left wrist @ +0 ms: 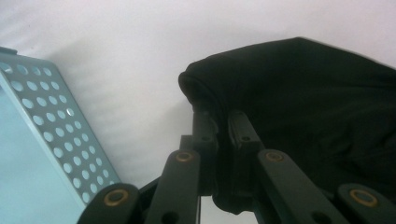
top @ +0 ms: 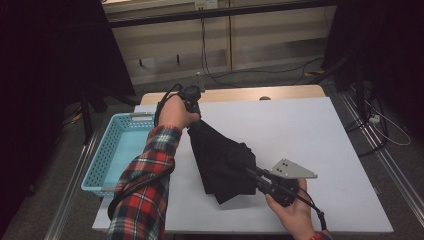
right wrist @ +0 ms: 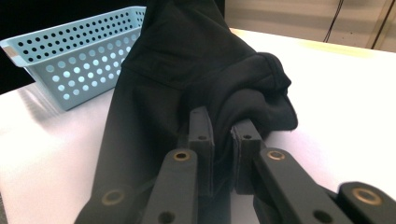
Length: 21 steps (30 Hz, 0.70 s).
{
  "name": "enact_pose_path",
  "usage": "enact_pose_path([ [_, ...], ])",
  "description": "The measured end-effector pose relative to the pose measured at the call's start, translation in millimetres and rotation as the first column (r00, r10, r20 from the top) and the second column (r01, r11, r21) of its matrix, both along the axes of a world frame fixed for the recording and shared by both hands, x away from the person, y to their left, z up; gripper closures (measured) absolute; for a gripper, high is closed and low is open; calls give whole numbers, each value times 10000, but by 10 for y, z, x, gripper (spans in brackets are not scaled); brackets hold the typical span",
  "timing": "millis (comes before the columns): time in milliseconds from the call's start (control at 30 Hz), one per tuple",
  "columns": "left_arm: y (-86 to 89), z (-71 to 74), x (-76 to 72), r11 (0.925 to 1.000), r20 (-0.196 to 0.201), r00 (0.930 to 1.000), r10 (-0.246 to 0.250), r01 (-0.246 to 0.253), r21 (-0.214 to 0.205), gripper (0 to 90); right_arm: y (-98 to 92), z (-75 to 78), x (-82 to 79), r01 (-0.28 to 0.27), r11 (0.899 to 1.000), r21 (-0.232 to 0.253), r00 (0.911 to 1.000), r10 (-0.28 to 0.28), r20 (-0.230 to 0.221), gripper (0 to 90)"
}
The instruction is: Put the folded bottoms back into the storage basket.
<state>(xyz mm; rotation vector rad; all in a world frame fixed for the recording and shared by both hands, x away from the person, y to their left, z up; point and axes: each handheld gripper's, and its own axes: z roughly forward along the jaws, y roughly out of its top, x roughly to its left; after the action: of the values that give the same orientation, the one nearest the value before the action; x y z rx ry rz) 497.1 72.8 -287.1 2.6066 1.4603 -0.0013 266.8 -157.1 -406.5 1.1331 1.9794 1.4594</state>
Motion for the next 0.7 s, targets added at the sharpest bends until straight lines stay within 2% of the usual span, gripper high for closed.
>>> enact_pose_path([
  [267, 115, 132, 14, 9999, -7, 9999, 130, -130, -39, 837, 83, 57, 11, -138, 9999, 83, 9997, 137, 193, 821],
  [533, 203, 245, 41, 9998, -43, 9999, 139, -138, 144, 837, 174, 97, 54, -333, 9992, 229, 9991, 327, 261, 821],
  [700, 268, 320, 73, 9998, -45, 9998, 211, -211, 21, 838, 226, 145, 91, -425, 9987, 273, 9985, 415, 367, 821],
])
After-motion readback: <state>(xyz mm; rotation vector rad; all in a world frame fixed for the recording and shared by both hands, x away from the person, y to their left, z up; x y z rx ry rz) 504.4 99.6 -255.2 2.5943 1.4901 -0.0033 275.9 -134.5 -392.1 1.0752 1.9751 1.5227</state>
